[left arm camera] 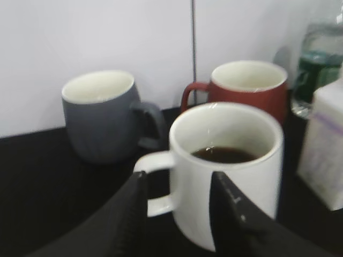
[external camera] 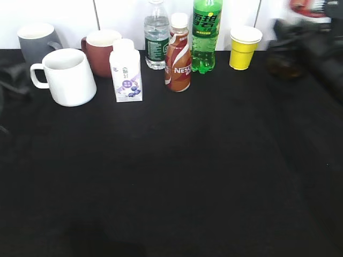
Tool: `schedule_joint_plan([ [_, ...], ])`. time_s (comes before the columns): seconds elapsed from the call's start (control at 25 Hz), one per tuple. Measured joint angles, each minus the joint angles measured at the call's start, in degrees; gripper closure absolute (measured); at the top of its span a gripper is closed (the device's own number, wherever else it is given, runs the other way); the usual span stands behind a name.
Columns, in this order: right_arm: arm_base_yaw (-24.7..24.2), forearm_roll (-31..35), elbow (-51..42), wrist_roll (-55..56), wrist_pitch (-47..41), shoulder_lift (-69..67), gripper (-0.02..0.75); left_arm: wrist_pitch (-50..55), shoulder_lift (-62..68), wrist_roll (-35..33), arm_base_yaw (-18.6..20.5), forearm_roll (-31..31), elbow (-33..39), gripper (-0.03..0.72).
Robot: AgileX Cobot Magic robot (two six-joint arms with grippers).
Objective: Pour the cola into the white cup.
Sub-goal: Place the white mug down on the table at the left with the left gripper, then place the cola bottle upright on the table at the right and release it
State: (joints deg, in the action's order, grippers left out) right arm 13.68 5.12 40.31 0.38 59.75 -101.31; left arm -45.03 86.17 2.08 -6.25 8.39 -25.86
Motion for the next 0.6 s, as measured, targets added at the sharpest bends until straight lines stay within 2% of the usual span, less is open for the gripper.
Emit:
schedule_joint_plan([
  [0.2, -0.8, -0.1, 4.6, -0.4, 7.1, -13.0, 0.364, 19.2, -14.6, 0.2, -5.3, -2.2, 0.0, 0.388],
  [0.48, -0.8, -0.2, 13.2, -0.4, 10.7, -25.0, 0.349, 21.9, -18.3, 0.2, -5.8, -3.0, 0.0, 0.388],
  [0.52, -0.8, -0.3, 13.2, -0.4, 11.0, -25.2, 0.300, 22.1, -18.3, 0.2, -5.8, -3.0, 0.0, 0.388],
  [0.6, -0.9, -0.4, 12.6, -0.7, 10.5, -25.2, 0.153, 22.8, -18.3, 0.2, -5.8, -3.0, 0.0, 0.388],
])
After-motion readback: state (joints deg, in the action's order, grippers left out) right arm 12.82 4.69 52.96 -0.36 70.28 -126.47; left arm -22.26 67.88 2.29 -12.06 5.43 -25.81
